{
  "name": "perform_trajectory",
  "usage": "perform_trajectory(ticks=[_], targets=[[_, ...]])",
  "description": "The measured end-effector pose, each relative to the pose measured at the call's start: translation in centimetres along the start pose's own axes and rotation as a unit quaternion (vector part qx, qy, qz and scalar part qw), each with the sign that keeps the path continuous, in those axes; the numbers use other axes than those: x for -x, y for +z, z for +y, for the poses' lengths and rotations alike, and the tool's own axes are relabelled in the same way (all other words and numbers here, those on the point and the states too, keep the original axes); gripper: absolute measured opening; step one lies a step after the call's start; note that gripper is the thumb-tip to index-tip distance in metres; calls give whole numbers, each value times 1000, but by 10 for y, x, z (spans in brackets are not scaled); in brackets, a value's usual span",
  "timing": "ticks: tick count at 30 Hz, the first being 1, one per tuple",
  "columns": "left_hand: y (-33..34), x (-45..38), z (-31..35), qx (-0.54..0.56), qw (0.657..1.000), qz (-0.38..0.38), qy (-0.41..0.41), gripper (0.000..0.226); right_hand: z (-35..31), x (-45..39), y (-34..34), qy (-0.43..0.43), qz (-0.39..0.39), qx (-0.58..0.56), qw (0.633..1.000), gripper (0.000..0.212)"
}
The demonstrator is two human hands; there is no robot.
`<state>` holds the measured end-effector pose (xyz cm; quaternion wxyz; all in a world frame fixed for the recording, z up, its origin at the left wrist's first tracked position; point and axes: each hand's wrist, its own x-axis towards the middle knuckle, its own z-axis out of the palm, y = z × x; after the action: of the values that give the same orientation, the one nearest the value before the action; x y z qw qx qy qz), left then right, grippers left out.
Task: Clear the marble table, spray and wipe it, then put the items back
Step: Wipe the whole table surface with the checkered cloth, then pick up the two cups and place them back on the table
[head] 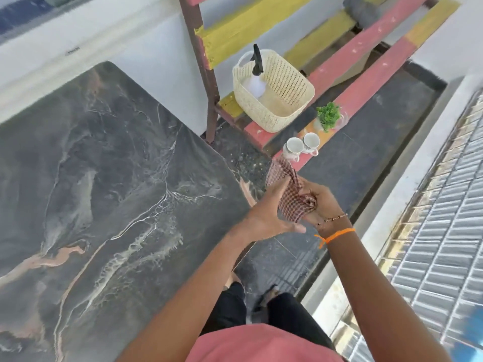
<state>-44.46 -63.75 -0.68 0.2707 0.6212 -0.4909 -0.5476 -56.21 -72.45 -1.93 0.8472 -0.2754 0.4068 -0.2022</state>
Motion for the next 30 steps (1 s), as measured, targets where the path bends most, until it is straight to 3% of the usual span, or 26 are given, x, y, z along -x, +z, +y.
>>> perform_trajectory(ticks=[1, 4, 6, 9, 13, 15, 17, 21, 25, 28, 30], targets=[[0, -9, 1, -6, 1000, -8, 10, 110, -6, -1, 8, -3, -6, -12, 1000, 33], [0, -33, 6, 112, 993, 26, 29, 105, -27, -9, 22, 19, 3, 17, 1000, 56], [-5, -47, 10, 201, 977, 67, 5, 87, -40, -27, 18, 17, 36, 91, 995, 48], [-22, -71, 11, 228, 957, 178, -30, 48, -61, -51, 6, 62, -23, 79, 995, 63], [-55, -110, 16, 397, 878, 238, -122, 16, -99, -102, -23, 90, -48, 179, 979, 42], [-67, -129, 20, 473, 835, 241, -146, 13, -112, -137, -38, 94, -6, 219, 971, 33], [-73, -153, 25, 505, 816, 237, -154, 12, -126, -169, -52, 129, 8, 181, 975, 27], [-84, -205, 39, 532, 789, 243, -190, 11, -160, -210, -77, 165, -92, 82, 979, 24], [-99, -266, 43, 540, 758, 265, -253, 17, -193, -265, -108, 95, -36, 203, 974, 16], [-108, -307, 44, 528, 754, 262, -292, 28, -216, -304, -121, 38, -7, 353, 935, 15], [-113, -331, 42, 511, 759, 268, -302, 28, -227, -327, -124, 16, -1, 395, 919, 15]])
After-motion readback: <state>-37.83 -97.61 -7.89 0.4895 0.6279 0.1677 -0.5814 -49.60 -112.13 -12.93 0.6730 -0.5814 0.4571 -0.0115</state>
